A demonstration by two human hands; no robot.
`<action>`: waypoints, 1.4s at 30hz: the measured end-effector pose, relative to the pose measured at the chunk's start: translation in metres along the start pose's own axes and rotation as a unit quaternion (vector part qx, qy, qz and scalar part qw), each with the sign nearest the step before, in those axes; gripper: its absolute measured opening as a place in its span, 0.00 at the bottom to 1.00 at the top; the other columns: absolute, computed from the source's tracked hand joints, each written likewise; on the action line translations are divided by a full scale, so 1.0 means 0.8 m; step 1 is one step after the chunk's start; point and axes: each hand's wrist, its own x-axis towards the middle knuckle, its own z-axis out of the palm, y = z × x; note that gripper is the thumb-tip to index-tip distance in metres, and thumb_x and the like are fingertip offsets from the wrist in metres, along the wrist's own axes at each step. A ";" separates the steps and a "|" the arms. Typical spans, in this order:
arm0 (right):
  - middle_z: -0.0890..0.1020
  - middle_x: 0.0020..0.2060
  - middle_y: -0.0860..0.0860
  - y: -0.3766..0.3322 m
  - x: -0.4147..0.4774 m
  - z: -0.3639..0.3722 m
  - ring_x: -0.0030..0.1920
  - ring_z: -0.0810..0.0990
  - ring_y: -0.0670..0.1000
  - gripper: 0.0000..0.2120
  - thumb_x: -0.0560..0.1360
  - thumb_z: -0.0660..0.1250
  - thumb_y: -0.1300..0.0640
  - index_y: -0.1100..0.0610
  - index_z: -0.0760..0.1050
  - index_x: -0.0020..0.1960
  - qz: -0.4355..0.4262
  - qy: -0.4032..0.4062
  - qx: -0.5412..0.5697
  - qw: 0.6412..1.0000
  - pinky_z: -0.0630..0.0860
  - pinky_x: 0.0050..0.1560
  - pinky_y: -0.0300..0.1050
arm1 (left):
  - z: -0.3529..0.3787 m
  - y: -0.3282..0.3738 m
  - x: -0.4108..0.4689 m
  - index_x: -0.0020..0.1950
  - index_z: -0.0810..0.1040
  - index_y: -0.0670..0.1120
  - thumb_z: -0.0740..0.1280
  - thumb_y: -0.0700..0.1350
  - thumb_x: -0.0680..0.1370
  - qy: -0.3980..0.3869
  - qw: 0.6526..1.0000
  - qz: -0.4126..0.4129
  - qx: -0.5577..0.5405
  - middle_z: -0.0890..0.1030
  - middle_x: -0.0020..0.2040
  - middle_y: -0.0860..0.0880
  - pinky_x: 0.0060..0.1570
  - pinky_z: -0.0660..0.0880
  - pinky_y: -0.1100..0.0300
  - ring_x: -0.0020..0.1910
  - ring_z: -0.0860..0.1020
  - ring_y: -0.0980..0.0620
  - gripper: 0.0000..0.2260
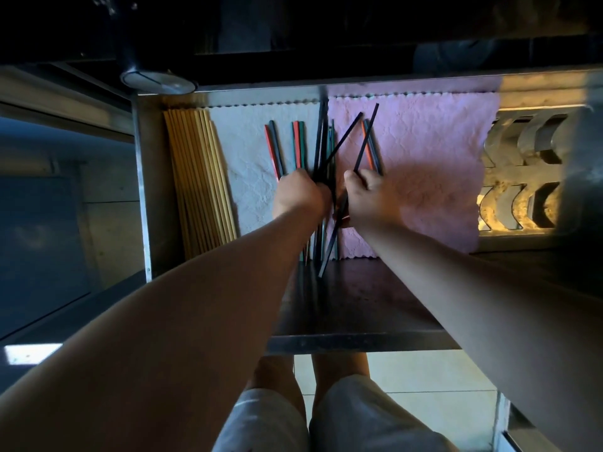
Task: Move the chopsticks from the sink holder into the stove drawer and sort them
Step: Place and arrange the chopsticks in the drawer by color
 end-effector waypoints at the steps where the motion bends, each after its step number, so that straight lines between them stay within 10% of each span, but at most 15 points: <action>1: 0.77 0.32 0.58 -0.005 -0.001 0.004 0.37 0.81 0.65 0.15 0.73 0.58 0.44 0.55 0.70 0.35 0.005 0.008 0.003 1.000 0.80 0.39 0.65 | -0.003 -0.004 -0.001 0.53 0.78 0.40 0.62 0.43 0.77 0.003 1.000 0.009 -0.013 0.78 0.45 0.43 0.40 0.71 0.57 0.45 0.78 0.42 0.10; 5: 0.74 0.30 0.53 -0.015 0.001 0.030 0.32 0.75 0.55 0.09 0.75 0.62 0.55 0.55 0.71 0.36 0.037 0.044 0.015 0.998 0.77 0.36 0.42 | -0.019 -0.027 -0.007 0.51 0.74 0.42 0.57 0.44 0.80 0.013 0.999 0.022 -0.043 0.77 0.46 0.43 0.41 0.67 0.57 0.46 0.75 0.41 0.08; 10: 0.84 0.45 0.57 -0.011 0.008 0.064 0.51 0.81 0.59 0.12 0.71 0.65 0.49 0.54 0.82 0.47 0.040 0.082 -0.032 0.995 0.77 0.55 0.50 | -0.033 -0.063 -0.008 0.49 0.71 0.42 0.54 0.44 0.79 0.029 0.992 -0.008 -0.122 0.80 0.48 0.41 0.45 0.76 0.50 0.46 0.79 0.39 0.09; 29: 0.82 0.54 0.58 -0.038 0.017 0.074 0.58 0.79 0.59 0.12 0.74 0.66 0.54 0.58 0.79 0.55 0.008 0.098 -0.308 0.946 0.74 0.59 0.49 | -0.037 -0.071 -0.003 0.58 0.76 0.41 0.55 0.43 0.81 0.016 0.972 -0.084 -0.219 0.81 0.52 0.41 0.43 0.72 0.56 0.50 0.80 0.40 0.12; 42: 0.78 0.42 0.61 -0.033 -0.010 0.036 0.45 0.77 0.60 0.07 0.75 0.57 0.56 0.58 0.68 0.42 0.014 0.081 -0.112 0.990 0.67 0.42 0.47 | -0.022 -0.037 -0.009 0.55 0.75 0.39 0.56 0.41 0.81 0.010 0.965 -0.086 -0.248 0.79 0.56 0.37 0.50 0.72 0.54 0.54 0.78 0.38 0.11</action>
